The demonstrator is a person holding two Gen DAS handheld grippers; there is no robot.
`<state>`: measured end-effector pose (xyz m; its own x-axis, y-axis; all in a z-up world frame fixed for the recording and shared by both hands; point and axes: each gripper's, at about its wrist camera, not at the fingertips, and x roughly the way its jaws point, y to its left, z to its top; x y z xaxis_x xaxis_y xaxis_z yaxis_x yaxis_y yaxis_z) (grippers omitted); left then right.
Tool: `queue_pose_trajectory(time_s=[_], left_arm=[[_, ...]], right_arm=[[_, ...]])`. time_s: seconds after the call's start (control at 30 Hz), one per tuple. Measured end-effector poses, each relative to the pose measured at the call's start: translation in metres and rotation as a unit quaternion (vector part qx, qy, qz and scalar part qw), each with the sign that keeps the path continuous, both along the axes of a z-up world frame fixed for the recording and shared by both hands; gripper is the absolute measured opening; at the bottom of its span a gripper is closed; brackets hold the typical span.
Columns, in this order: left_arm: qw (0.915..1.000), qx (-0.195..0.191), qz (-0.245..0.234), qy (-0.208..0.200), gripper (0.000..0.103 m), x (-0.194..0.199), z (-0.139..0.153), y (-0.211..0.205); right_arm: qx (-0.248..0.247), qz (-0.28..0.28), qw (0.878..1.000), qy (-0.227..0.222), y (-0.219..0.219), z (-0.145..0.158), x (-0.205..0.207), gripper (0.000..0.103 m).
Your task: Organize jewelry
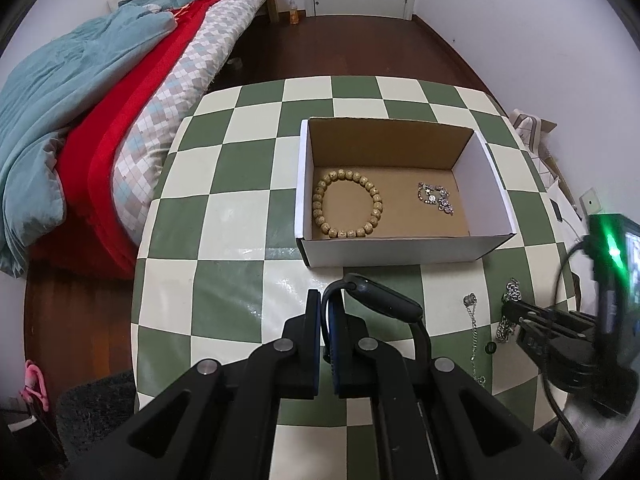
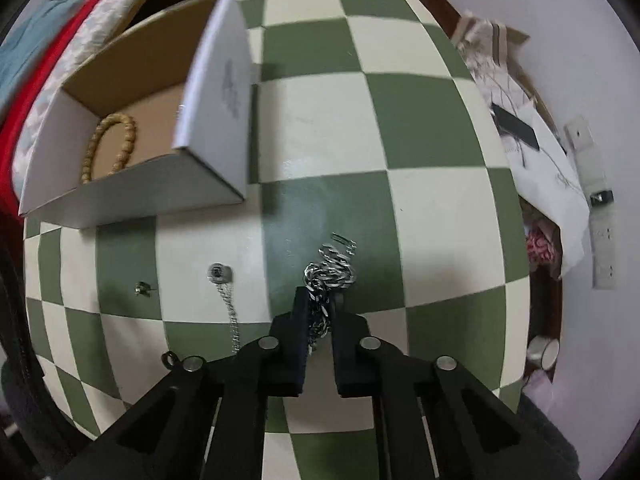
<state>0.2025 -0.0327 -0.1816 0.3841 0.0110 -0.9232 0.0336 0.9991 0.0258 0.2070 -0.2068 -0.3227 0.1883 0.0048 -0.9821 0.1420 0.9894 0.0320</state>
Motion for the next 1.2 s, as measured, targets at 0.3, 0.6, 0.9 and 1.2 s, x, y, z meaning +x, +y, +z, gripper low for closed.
queue_pose_trajectory(time_s=[0.3,0.6,0.9,1.2], left_arm=[[0.9999,-0.011,0.004,-0.010,0.001,0.004,0.014,0.006],[0.9988,-0.016,-0.002,-0.047,0.001,0.029,0.051,0.004],[0.9991,-0.030,-0.004,-0.031,0.002,0.082,0.048,0.007],[0.9987,-0.043,-0.004,0.026,0.032,0.107,0.014,0.004]], right_arm=[[0.071,-0.005,0.994,-0.078,-0.002,0.068,-0.027,0.007],[0.086,0.036,0.983,-0.157,0.034,0.153,-0.002,0.006],[0.117,0.040,0.980,-0.155,0.042,0.157,0.058,0.006],[0.167,0.024,0.984,-0.061,0.033,0.098,0.087,0.007]])
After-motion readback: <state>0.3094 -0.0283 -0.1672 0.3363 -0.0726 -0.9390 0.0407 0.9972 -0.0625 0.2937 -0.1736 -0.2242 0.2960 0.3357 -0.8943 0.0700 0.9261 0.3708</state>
